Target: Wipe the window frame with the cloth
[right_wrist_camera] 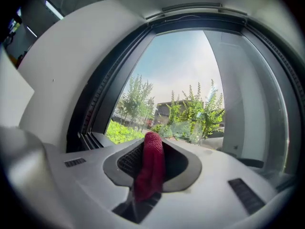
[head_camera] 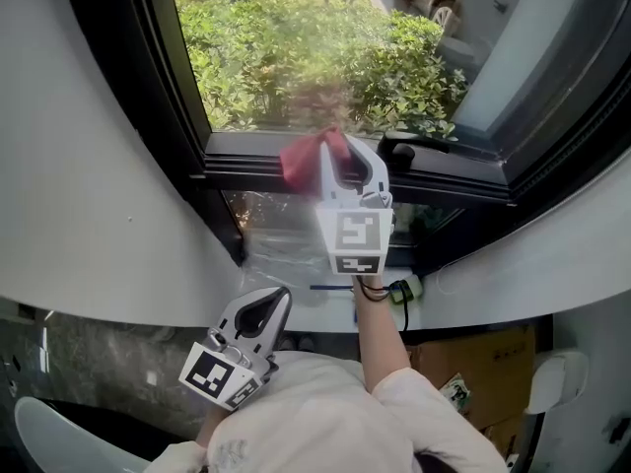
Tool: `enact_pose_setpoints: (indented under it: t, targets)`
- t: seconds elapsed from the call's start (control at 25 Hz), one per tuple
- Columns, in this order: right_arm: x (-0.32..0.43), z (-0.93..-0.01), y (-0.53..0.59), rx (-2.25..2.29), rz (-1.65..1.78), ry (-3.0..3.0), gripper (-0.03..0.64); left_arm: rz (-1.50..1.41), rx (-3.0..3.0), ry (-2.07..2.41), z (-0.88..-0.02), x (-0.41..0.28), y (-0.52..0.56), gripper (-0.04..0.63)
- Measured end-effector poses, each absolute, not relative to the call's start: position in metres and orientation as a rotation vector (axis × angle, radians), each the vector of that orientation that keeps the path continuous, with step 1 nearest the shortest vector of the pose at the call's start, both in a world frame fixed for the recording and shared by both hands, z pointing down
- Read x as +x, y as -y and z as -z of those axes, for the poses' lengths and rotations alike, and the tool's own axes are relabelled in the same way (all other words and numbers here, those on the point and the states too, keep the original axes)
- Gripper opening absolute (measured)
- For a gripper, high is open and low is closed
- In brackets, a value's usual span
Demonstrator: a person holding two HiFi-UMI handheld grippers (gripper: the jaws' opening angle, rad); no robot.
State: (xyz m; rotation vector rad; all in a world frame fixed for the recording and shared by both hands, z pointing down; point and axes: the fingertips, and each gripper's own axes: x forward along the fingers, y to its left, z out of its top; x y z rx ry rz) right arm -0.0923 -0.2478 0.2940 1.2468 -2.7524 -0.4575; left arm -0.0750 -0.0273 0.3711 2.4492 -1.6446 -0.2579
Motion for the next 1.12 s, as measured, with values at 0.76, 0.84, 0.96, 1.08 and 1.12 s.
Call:
enact_pose_setpoints:
  t: [0.76,0.84,0.96,1.08,1.12]
  targets:
    - [-0.164,-0.286,0.17,1.076,0.391,3.0,0.092,0.224,2.388,1.666,-0.385,-0.112,0.009,0.011]
    - [-0.176,-0.289,0.167,1.044,0.373,3.016,0.092,0.223,2.374,1.675,-0.387,-0.116,0.007,0.011]
    - [-0.193,-0.295,0.163,0.994,0.358,3.025,0.092,0.219,2.354,1.694,-0.389,-0.121,0.005,0.011]
    - [-0.21,-0.302,0.16,0.939,0.337,3.034,0.092,0.216,2.333,1.719,-0.39,-0.127,0.003,0.011]
    - [-0.216,-0.304,0.159,0.92,0.334,3.035,0.092,0.217,2.327,1.726,-0.391,-0.128,0.003,0.011]
